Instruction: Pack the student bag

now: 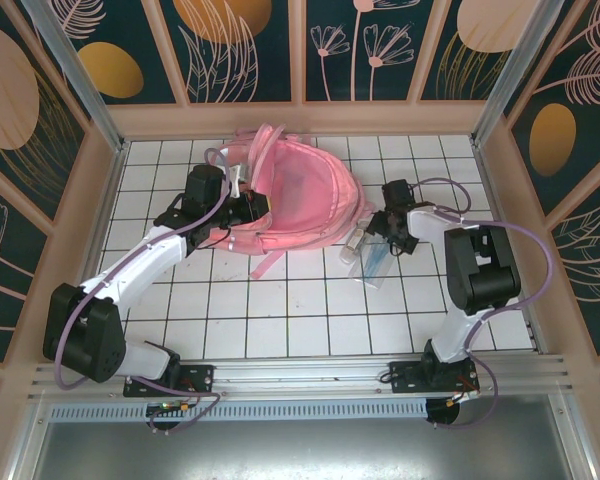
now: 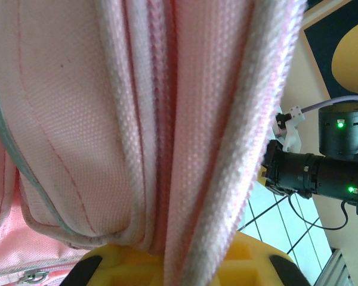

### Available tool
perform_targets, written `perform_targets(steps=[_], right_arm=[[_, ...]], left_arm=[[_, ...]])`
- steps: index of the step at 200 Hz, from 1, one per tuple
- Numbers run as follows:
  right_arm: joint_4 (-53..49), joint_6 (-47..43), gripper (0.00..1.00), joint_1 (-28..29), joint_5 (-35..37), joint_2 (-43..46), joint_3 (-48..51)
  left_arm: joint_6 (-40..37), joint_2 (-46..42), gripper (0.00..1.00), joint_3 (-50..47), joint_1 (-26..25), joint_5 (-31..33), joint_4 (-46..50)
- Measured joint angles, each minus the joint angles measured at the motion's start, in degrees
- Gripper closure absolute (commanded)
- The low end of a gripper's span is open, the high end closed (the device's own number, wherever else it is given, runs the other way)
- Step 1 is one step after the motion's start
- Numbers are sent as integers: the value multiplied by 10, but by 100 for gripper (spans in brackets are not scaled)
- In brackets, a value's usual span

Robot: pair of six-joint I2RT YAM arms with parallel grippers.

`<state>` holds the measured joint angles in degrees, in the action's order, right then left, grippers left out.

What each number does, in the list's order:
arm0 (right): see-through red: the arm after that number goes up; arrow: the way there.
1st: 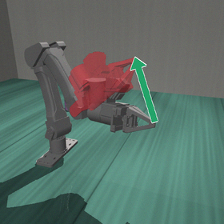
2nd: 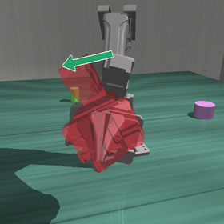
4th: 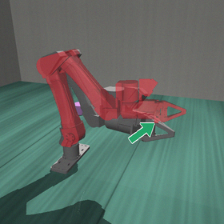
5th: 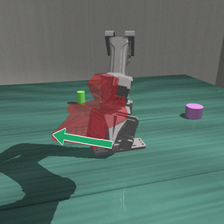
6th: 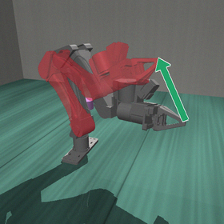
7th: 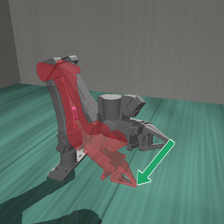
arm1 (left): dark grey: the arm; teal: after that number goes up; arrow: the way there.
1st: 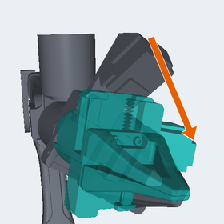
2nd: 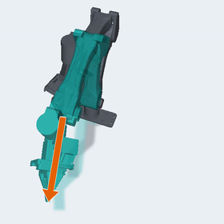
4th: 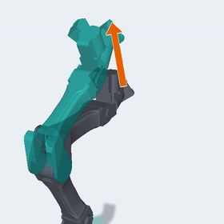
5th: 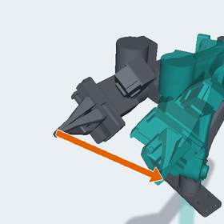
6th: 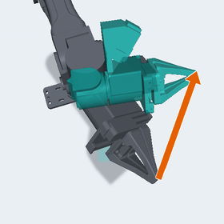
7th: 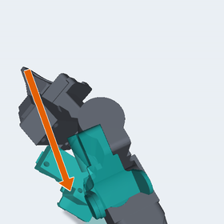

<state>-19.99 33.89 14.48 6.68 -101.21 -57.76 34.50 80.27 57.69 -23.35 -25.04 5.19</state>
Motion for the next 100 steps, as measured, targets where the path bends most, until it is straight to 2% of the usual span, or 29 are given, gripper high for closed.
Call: perform_targets(steps=[56,100], right_arm=[[-14,4,18,7,23,-18,-14],[-28,10,34,10,40,-23,-21]], left_arm=[[-11,-5,100,1,0,1,16],[-14,-7,100,1,0,2,17]])
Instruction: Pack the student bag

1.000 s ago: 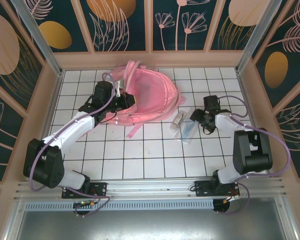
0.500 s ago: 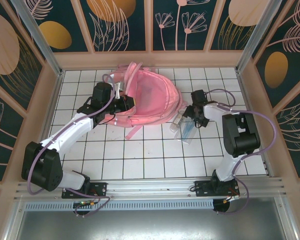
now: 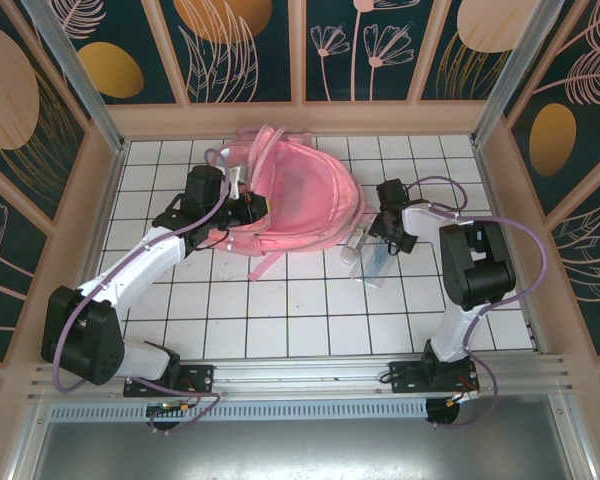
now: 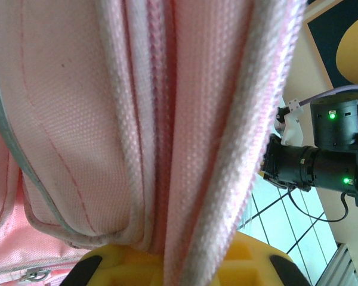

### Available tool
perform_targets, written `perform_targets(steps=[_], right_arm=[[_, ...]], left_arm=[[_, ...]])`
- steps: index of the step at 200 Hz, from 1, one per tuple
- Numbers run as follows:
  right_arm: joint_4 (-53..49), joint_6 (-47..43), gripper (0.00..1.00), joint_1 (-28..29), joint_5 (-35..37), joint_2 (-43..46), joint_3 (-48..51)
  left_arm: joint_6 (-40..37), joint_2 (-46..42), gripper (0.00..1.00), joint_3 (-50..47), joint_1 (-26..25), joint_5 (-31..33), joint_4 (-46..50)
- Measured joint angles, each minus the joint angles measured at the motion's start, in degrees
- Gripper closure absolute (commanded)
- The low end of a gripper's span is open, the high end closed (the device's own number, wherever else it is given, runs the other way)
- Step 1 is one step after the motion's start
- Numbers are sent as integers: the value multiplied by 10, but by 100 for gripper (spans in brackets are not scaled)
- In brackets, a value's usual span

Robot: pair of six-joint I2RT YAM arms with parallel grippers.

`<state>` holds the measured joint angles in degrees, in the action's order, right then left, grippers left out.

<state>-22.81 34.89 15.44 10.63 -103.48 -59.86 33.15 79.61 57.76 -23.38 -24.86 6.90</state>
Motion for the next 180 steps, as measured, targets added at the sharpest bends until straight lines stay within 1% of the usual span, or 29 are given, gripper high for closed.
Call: perform_targets(steps=[17,36,51,64,88,102,149,165,180], right_arm=[[0,-1,44,0,4,5,5],[8,-3,53,-3,5,12,13],[15,-2,58,-9,2,19,21],[20,-3,60,-13,-3,23,24],[25,-6,69,-19,-15,37,27],[27,-10,75,-23,-19,48,27],[29,-19,76,-37,-32,96,26],[28,-24,86,-40,-32,108,26],[25,-31,99,-40,-35,121,26]], left_arm=[[0,0,100,0,0,0,0],[0,0,100,0,0,0,0],[0,0,100,0,0,2,0],[0,0,100,0,-1,3,0],[-2,0,100,0,-2,5,0],[-2,1,100,1,-2,5,0],[-2,4,100,6,-2,5,2],[-2,4,100,7,-2,5,3],[-2,4,100,8,-2,5,3]])
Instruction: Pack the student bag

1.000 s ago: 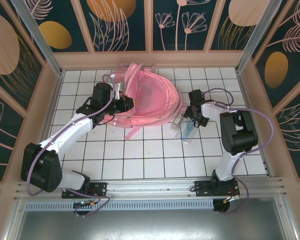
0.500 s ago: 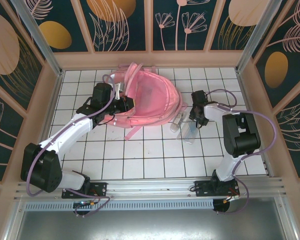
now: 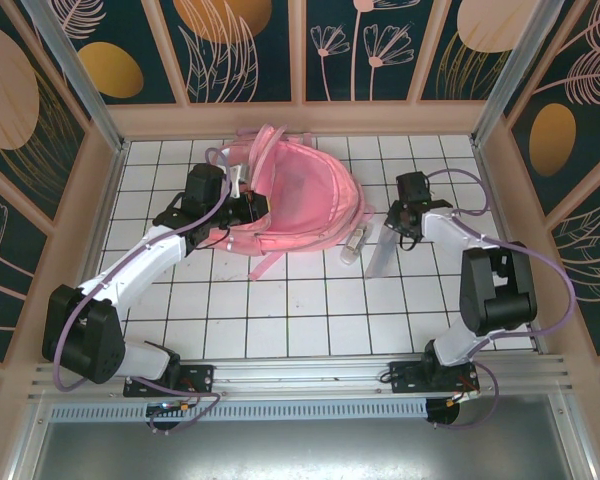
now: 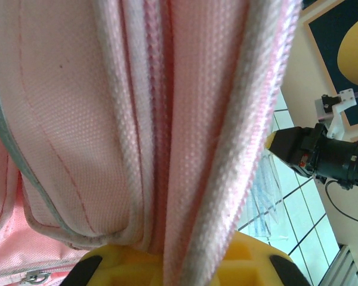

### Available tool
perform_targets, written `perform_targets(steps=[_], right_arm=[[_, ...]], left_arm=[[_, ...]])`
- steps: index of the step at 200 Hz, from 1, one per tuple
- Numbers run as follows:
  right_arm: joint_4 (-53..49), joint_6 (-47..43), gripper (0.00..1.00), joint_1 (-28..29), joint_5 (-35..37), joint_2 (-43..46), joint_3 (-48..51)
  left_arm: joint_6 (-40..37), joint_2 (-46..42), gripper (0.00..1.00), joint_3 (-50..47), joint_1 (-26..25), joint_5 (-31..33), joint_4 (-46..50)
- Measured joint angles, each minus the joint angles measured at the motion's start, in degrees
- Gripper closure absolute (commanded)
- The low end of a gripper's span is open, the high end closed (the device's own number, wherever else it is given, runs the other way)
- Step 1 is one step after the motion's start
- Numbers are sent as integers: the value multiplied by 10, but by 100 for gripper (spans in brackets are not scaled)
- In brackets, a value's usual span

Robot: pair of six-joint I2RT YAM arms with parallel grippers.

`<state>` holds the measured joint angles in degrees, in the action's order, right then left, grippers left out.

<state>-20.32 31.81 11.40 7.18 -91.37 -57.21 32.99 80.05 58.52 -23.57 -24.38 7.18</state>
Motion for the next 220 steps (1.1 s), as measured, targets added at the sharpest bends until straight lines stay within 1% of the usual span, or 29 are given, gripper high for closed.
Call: perform_targets(steps=[45,85,126,151,165,177,220], right_arm=[[-2,-10,100,-12,-24,49,0],[-12,-19,100,-26,-50,76,-6],[-25,-29,100,-43,-119,129,-57],[26,-7,100,-42,-196,144,-89],[76,18,100,-36,-234,134,-95],[113,36,100,-23,-252,112,-103],[261,107,100,63,-287,-35,-143]], left_arm=[[0,0,100,0,0,0,0],[0,0,100,0,0,4,0],[0,0,100,0,-1,8,-1],[0,2,100,2,-1,4,-1],[0,5,100,5,-1,-1,-1],[0,7,100,10,0,-4,2],[1,17,100,58,0,-8,51]])
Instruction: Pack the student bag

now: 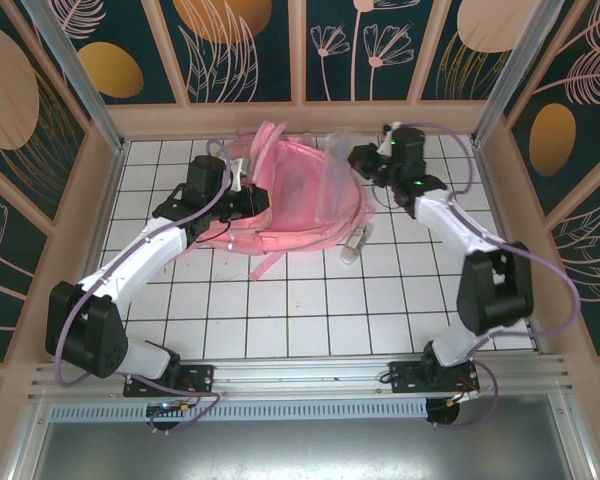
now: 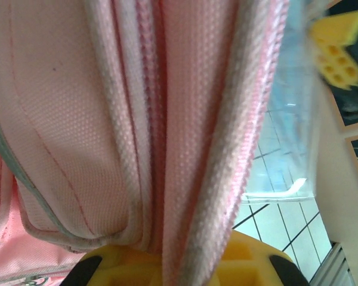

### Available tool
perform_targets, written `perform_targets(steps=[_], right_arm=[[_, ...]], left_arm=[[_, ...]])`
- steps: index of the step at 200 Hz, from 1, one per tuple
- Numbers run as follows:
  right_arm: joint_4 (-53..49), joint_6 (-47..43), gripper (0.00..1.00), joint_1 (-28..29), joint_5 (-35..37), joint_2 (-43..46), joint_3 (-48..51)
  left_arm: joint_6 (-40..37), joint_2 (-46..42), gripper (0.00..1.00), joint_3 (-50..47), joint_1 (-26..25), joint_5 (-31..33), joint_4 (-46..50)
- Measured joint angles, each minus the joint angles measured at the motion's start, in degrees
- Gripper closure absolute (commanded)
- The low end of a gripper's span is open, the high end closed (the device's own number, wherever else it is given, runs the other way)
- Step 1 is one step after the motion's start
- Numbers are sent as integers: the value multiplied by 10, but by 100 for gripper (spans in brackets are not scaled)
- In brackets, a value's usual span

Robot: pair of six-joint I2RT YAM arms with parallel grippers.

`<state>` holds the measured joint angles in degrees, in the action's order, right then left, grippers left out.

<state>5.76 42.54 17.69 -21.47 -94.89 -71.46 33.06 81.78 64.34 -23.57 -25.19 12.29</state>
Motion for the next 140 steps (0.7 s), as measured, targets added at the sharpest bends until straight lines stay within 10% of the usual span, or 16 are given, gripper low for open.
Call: perform_targets(steps=[140], right_arm=[[270,209,100,151,-37,-390,-254]], left_arm=[[50,29,100,20,7,-9,-35]])
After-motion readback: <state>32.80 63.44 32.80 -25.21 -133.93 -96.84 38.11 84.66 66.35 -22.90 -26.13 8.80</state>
